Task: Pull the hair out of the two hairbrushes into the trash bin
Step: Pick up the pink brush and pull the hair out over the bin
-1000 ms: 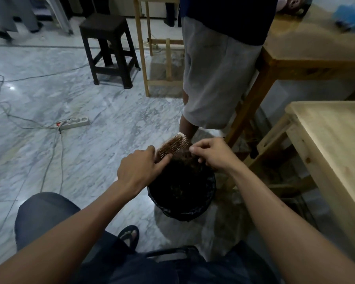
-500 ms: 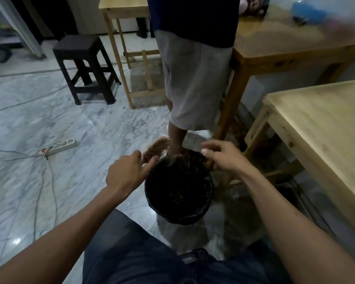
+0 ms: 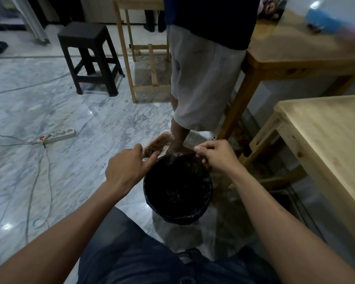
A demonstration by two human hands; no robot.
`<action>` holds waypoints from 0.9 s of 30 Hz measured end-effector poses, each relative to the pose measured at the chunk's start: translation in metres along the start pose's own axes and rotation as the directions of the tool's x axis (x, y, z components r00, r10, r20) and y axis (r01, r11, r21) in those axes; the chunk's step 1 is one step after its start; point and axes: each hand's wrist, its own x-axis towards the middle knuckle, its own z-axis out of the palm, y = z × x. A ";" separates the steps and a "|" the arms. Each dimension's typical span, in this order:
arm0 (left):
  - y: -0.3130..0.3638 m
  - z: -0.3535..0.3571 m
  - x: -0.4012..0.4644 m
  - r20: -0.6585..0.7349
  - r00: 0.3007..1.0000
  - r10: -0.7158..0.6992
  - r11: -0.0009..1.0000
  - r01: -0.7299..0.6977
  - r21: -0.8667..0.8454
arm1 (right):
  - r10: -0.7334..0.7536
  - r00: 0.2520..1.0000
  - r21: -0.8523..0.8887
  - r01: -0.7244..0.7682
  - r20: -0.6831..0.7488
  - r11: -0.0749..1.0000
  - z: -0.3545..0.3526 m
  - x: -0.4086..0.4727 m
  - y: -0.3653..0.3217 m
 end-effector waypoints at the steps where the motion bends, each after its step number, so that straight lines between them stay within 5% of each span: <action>1: -0.002 0.000 0.001 0.000 1.000 -0.020 1.000 0.020 -0.013 | 0.013 1.000 0.002 -0.013 -0.015 1.000 -0.003 -0.001 0.002; 5: -0.001 0.002 0.004 0.005 0.999 -0.051 0.998 0.051 -0.033 | 0.086 0.996 -0.031 -0.087 -0.031 0.996 -0.011 -0.003 0.010; 9: 0.010 0.005 0.005 0.010 1.000 0.005 1.000 -0.004 -0.028 | 0.105 0.988 -0.169 -0.084 0.117 0.982 -0.013 -0.006 0.007; 16: 0.022 0.003 0.001 -0.014 0.994 0.109 0.994 -0.109 -0.007 | 0.009 0.978 -0.018 -0.005 0.206 1.000 -0.002 -0.005 -0.005; 27: -0.005 -0.003 0.009 -0.045 0.997 -0.066 0.998 0.065 -0.025 | 0.020 1.000 -0.126 -0.019 0.006 0.992 -0.011 -0.011 0.009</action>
